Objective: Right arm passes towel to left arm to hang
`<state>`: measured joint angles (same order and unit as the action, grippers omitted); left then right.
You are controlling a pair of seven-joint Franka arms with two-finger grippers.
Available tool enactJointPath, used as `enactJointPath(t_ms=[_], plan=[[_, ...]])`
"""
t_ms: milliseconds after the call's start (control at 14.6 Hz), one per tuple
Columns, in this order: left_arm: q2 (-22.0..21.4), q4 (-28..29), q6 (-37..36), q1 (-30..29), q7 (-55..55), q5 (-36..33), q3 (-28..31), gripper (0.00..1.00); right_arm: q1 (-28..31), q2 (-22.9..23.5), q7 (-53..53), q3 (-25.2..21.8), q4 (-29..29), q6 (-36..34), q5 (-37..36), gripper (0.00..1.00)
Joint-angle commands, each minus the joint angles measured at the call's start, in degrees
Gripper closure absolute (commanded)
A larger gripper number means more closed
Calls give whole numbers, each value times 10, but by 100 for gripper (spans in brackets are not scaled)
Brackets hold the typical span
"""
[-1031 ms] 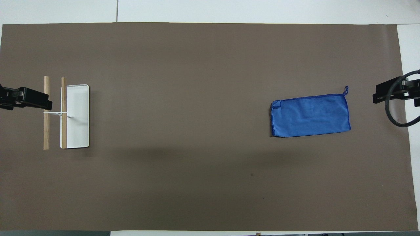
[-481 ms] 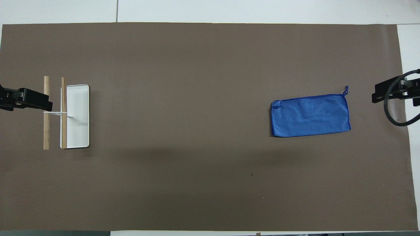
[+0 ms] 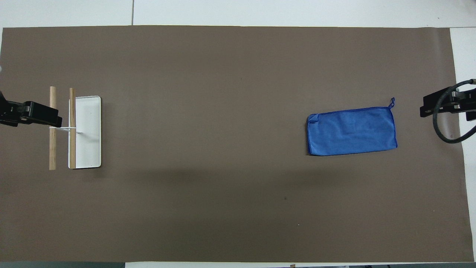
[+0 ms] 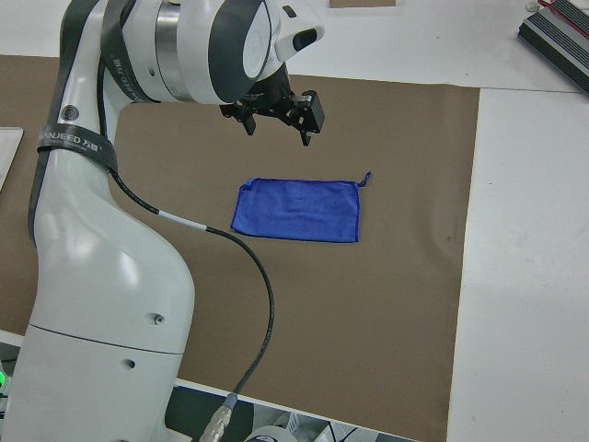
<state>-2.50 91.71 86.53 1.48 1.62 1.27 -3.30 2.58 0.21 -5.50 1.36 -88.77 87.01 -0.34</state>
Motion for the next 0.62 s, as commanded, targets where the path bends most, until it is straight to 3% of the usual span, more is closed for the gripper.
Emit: enactJointPath(t_ms=[0, 137, 344, 550], plan=[[-8, 0, -15, 2, 0, -7, 0, 0, 4, -35, 14, 1, -67, 55, 14, 0], [-8, -1, -15, 4, -1, -7, -1, 0, 8, -36, 16, 1, -81, 71, 15, 0], [-8, 0, -16, 7, -1, -7, 0, 0, 3, -94, 38, 1, -223, 209, 23, 0], [-8, -1, -15, 7, -1, -7, 0, 0, 8, -73, 62, 1, -263, 261, 23, 0]])
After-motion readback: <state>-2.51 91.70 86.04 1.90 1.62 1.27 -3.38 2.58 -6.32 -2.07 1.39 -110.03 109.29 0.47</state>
